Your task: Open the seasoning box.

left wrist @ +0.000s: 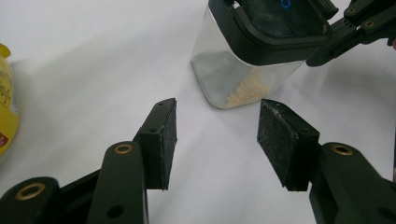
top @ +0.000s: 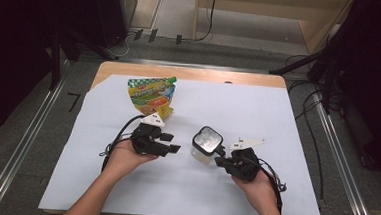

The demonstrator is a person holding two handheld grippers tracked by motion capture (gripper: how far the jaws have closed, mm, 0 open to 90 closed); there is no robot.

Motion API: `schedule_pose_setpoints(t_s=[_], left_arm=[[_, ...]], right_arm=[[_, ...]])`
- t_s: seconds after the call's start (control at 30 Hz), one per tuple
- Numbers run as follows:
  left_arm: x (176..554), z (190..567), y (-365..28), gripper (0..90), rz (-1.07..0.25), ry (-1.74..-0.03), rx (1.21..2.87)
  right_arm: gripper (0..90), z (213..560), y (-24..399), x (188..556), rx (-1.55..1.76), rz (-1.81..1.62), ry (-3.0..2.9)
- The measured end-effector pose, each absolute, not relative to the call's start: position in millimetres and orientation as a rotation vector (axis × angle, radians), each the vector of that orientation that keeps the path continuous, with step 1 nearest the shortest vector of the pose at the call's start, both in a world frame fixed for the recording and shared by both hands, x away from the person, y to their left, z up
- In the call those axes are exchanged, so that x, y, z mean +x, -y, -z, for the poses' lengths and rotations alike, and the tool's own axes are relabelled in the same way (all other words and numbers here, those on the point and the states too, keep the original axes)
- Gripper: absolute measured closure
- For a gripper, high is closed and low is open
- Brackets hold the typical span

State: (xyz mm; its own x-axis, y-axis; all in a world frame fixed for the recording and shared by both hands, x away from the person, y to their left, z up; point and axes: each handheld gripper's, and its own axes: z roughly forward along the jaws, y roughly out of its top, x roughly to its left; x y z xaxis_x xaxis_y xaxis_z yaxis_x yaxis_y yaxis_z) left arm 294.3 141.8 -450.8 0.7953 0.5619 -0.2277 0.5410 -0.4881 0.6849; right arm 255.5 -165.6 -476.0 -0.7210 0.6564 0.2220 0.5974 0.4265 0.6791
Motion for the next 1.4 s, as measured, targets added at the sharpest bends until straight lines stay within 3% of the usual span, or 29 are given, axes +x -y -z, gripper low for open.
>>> schedule_pose_setpoints(t_s=[0.63,0.93,1.13,1.2,1.4], left_arm=[[292,453,-140,46.3,-0.013,-0.796,2.199],[286,451,-134,47.8,-0.045,-0.675,2.183],[288,445,-125,48.0,0.0,-0.631,2.16],[291,443,-119,41.4,-0.026,-0.606,2.178],[304,440,-108,36.6,-0.018,-0.554,2.22]], right_arm=[[90.0,481,186,274,1.235,-1.206,-2.506],[90.0,479,198,289,1.287,-1.197,-2.456],[90.0,474,203,288,1.285,-1.177,-2.434],[90.0,471,208,288,1.276,-1.191,-2.42],[90.0,464,218,292,1.294,-1.211,-2.365]])
